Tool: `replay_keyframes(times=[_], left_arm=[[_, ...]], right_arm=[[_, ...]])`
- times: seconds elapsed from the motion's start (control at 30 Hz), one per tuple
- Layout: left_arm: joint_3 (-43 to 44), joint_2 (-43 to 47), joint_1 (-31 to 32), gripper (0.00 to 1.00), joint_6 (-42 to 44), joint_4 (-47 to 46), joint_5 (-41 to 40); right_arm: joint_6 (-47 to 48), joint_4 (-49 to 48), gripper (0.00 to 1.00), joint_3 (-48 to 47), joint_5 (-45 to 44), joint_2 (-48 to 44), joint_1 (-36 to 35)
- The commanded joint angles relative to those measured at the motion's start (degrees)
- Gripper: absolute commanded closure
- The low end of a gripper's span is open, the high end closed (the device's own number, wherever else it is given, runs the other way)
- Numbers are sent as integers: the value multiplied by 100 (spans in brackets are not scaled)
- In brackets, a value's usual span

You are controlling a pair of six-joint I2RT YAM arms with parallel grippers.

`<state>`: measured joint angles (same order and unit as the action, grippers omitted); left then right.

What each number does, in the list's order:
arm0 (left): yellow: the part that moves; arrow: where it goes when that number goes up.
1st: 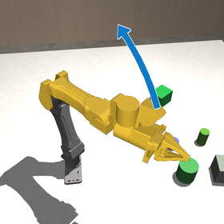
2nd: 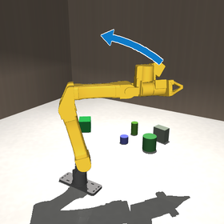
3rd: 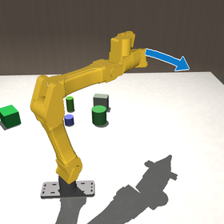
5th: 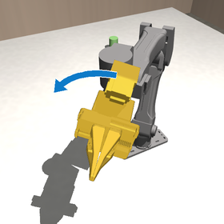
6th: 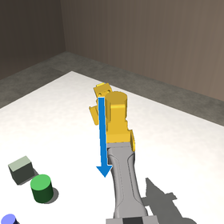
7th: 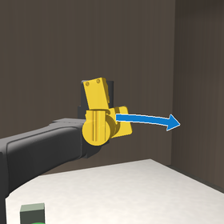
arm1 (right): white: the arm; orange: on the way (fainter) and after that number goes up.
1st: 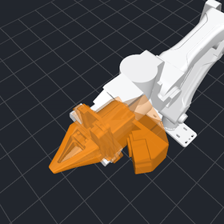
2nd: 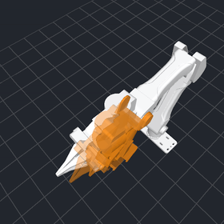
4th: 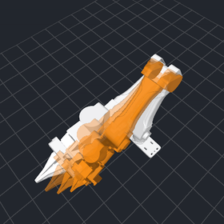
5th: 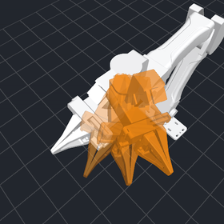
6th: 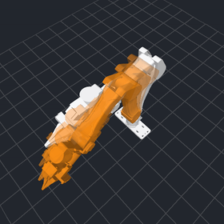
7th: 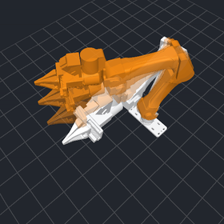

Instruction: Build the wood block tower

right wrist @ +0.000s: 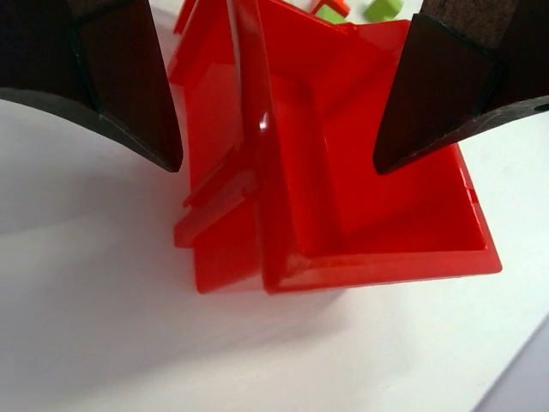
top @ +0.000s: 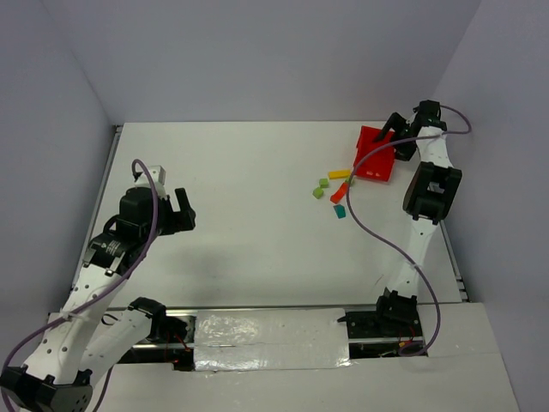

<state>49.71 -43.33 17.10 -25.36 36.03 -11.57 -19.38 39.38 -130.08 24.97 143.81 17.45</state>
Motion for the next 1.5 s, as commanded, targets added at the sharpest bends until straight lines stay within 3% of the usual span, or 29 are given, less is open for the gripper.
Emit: replay_keyframes(times=[0.0,0.17,0.3,0.43,0.63,0.8,0.93,1.0,1.03,1.17,1.27,1.4,1.47], left_arm=[[-5,-44,30,1,155,-202,120],[12,-79,30,1,146,-184,94],[12,-61,30,0,146,-184,85],[3,-61,30,0,137,-175,76],[-6,-18,39,1,128,-175,67],[3,35,48,1,128,-175,59],[-6,35,48,1,137,-184,76],[3,0,48,0,137,-184,68],[-5,-9,48,0,137,-184,76],[-6,-61,56,1,137,-184,85],[-6,-114,56,1,172,-210,155],[38,-272,56,1,260,-281,366],[73,-447,56,1,286,-281,375]], right_arm=[[268,97,0,0,-1274,-985,-171],[461,114,0,-97,-2469,-1837,-558],[855,-53,0,482,-3392,-2392,-1120],[936,298,2,422,-3736,-2174,-1621],[865,-139,24,958,-3492,-1945,-1719],[944,79,26,695,-3578,-1260,-1876],[1094,0,42,844,-3569,-1057,-1860],[1243,70,56,783,-3534,-969,-1790],[1313,114,69,730,-3482,-908,-1789],[1796,27,82,791,-3359,-1012,-1412],[2323,87,85,739,-2929,-1022,-1236],[2675,378,81,457,-2541,-986,-1174],[2720,369,59,527,-2524,-1074,-1165]])
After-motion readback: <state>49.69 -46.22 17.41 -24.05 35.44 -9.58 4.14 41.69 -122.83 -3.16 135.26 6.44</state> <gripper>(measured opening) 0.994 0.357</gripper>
